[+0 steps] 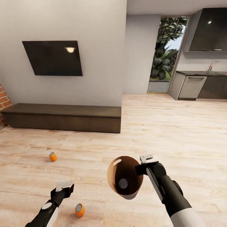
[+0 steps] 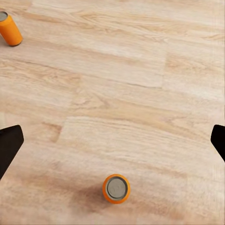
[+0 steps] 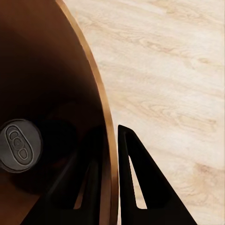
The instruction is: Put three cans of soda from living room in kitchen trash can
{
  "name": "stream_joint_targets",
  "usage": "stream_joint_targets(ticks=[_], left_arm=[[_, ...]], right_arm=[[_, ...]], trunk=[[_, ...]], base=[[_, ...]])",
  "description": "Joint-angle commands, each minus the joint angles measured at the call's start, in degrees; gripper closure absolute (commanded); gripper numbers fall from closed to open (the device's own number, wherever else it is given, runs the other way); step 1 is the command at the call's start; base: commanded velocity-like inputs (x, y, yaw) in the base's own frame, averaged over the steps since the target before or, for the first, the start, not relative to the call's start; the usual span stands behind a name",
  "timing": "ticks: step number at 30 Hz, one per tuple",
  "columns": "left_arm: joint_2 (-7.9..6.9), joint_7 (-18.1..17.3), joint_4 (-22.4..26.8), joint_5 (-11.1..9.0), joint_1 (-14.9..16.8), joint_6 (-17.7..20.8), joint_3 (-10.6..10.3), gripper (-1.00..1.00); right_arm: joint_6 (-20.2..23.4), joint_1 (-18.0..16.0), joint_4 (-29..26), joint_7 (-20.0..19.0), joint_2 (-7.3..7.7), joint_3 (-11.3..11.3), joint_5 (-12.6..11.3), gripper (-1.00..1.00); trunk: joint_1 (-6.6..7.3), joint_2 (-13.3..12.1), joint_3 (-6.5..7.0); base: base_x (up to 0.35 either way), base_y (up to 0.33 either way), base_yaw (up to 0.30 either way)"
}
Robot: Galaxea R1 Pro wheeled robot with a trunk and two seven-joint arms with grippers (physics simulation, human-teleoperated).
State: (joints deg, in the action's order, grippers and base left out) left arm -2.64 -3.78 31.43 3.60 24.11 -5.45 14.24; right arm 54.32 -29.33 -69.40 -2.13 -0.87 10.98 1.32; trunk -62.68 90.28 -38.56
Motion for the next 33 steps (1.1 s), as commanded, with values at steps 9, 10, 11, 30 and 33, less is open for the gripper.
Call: stream_joint_targets(ticks=[9,10,11,30,33], left_arm=[[0.00,0.00,-0.09,0.00,0.01,0.00,-0.02,-1.00],[0.00,0.00,-0.09,0.00,0.01,0.00,-0.01,-1.00],[0.00,0.00,-0.10,0.00,0.02,0.00,-0.01,-1.00],[0.00,0.00,-0.14,0.00,0.02,0.00,-0.92,-1.00],[0.00,0.00,-0.14,0.00,-0.01,0.00,-1.03,-1.00]], right_arm=[[0.00,-0.03,-0.03,-0.24,-0.01,0.01,-0.71,1.00],[0.00,-0.03,-0.03,-0.24,-0.01,0.01,-0.71,1.00],[0.00,-0.03,-0.03,-0.24,-0.01,0.01,-0.71,1.00],[0.02,-0.03,-0.34,-0.24,-0.01,-0.01,-0.71,1.00],[0.00,-0.03,-0.37,-0.24,-0.01,-0.01,-0.71,1.00]], trunk=[[-1.98,3.63,-2.44],[-2.20,4.03,-2.71],[-2.42,4.43,-2.98],[-6.15,11.25,-7.78],[-6.15,11.25,-8.00]], base=[[0.000,0.000,0.000],[0.000,0.000,0.000],[0.000,0.000,0.000],[0.000,0.000,0.000],[0.000,0.000,0.000]])
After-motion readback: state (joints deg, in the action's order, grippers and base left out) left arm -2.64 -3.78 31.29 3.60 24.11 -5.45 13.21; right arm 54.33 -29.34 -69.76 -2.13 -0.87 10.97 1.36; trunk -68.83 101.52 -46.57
